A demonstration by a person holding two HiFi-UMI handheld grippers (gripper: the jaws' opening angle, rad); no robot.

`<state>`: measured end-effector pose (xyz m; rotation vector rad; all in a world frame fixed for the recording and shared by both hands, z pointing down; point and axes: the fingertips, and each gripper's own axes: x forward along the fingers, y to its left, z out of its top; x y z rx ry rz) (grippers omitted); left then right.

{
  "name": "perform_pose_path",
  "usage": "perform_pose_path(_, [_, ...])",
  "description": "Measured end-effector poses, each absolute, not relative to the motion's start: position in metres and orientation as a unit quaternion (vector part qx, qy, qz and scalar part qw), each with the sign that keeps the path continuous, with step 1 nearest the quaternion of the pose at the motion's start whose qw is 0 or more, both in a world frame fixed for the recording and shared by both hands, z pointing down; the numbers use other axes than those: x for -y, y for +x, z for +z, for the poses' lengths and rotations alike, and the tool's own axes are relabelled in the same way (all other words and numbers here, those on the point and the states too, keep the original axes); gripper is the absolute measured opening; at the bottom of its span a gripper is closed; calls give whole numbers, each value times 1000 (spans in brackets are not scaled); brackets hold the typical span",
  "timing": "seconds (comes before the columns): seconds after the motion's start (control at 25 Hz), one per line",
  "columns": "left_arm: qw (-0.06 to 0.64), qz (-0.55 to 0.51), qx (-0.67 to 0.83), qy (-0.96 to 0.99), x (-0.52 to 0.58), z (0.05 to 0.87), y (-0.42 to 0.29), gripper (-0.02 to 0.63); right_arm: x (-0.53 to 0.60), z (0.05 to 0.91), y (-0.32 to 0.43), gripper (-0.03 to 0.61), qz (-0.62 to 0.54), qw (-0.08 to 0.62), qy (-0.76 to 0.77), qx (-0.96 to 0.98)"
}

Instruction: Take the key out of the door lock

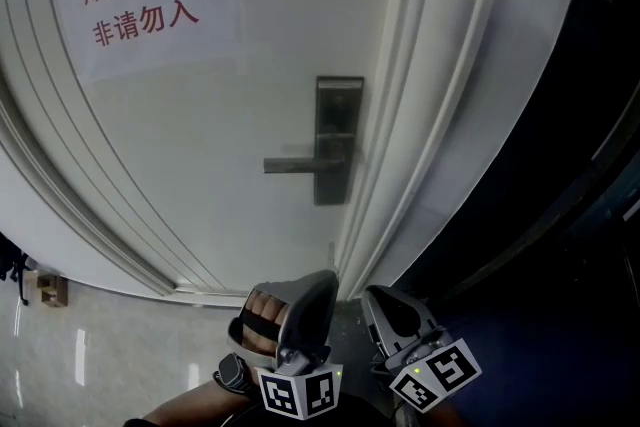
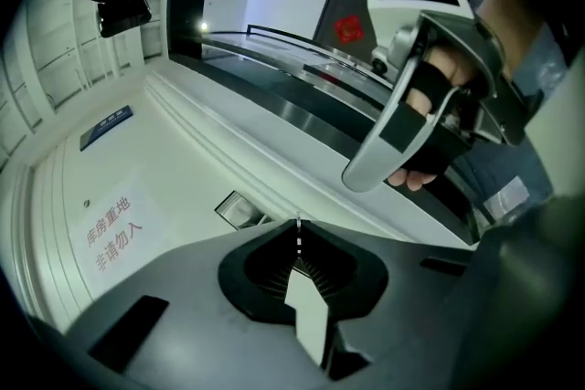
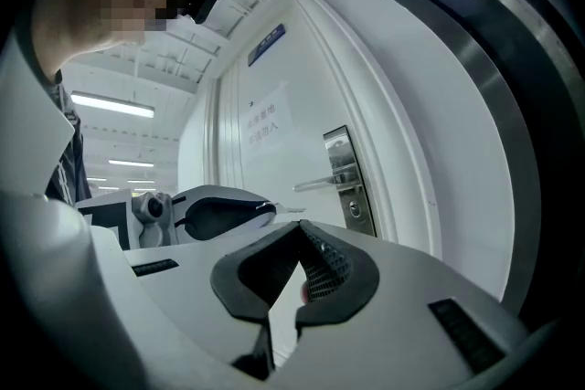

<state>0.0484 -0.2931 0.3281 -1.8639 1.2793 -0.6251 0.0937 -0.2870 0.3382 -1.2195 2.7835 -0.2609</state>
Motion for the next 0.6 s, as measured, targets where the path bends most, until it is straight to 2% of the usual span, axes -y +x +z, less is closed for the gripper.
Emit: perform_pose_path(0.6, [396,-241,-500,-731,297,323,47,9,289,337,89,14,-81,41,-406,-910])
